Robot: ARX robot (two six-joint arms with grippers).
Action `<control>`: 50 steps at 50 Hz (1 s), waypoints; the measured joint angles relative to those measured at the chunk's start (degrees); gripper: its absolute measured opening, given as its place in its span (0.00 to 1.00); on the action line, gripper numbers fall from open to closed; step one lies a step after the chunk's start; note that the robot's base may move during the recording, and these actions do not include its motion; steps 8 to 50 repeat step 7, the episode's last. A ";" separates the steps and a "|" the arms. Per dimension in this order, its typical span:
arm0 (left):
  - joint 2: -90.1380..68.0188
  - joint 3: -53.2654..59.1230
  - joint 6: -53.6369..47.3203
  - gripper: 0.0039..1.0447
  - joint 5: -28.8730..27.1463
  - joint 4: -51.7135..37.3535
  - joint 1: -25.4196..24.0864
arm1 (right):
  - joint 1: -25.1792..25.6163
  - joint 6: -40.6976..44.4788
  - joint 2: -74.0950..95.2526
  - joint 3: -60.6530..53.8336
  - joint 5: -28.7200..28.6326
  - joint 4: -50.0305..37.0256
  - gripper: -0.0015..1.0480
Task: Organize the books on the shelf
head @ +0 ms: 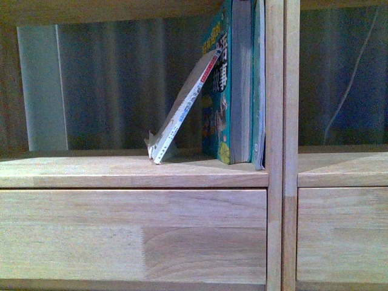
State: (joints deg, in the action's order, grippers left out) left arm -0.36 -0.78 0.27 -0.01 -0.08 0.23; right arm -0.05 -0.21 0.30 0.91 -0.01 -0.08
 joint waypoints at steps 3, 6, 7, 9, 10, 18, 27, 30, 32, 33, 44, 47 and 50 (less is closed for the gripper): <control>0.00 0.00 0.00 0.75 0.00 0.00 0.00 | 0.00 0.00 0.00 0.00 0.00 0.00 0.74; 0.00 0.00 0.00 0.86 0.00 0.00 0.00 | 0.00 0.00 0.00 0.00 0.00 0.00 0.85; 0.00 0.00 0.00 0.90 0.00 0.00 0.00 | 0.00 0.00 0.00 0.00 0.00 0.00 0.88; 0.00 0.00 0.00 0.90 0.00 0.00 0.00 | 0.00 0.00 0.00 0.00 0.00 0.00 0.88; 0.00 0.00 0.00 0.90 0.00 0.00 0.00 | 0.00 0.00 0.00 0.00 0.00 0.00 0.88; 0.00 0.00 0.00 0.90 0.00 0.00 0.00 | 0.00 0.00 0.00 0.00 0.00 0.00 0.88; 0.00 0.00 0.00 0.90 0.00 0.00 0.00 | 0.00 0.00 0.00 0.00 0.00 0.00 0.88; 0.00 0.00 0.00 0.90 0.00 0.00 0.00 | 0.00 0.00 0.00 0.00 0.00 0.00 0.88; 0.00 0.00 0.00 0.90 0.00 0.00 0.00 | 0.00 0.00 0.00 0.00 0.00 0.00 0.88; 0.00 0.00 0.00 0.90 0.00 0.00 0.00 | 0.00 0.00 0.00 0.00 0.00 0.00 0.88; 0.00 0.00 0.00 0.90 0.00 0.00 0.00 | 0.00 0.00 0.00 0.00 0.00 0.00 0.88; 0.00 0.00 0.00 0.90 0.00 0.00 0.00 | 0.00 0.00 0.00 0.00 0.00 0.00 0.88; 0.00 0.00 0.00 0.90 0.00 0.00 0.00 | 0.00 0.00 0.00 0.00 0.00 0.00 0.88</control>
